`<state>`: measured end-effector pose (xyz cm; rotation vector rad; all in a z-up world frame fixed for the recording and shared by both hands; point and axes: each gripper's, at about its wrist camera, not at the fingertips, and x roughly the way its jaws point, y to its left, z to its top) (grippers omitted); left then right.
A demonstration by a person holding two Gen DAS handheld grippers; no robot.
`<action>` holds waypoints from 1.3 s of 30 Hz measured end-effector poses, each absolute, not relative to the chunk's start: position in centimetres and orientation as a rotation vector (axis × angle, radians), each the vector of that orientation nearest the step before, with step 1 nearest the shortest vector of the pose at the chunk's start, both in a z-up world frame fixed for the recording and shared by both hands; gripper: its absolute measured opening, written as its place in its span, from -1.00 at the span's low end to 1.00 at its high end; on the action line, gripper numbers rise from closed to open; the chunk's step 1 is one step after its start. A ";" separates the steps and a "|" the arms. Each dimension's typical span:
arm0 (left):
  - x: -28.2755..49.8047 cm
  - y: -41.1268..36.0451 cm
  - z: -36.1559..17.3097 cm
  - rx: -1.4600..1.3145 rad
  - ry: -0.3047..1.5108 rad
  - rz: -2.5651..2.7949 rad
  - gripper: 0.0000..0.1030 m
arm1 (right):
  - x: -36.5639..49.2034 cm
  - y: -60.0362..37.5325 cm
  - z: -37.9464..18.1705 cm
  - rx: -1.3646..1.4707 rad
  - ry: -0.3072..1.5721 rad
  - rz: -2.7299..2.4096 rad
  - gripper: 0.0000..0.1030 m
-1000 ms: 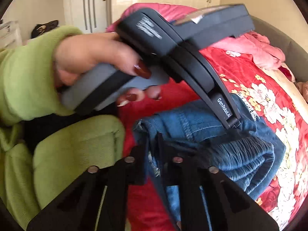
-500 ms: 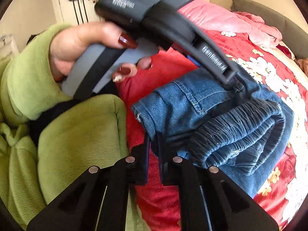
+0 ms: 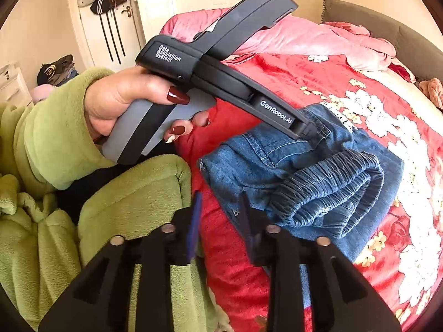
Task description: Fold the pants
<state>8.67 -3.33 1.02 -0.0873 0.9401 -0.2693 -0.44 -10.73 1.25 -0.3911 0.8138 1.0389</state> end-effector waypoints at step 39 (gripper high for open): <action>0.5 -5.3 -1.1 0.047 0.980 -0.327 -0.18 | 9.4 -17.3 5.3 -0.122 0.842 0.655 -0.08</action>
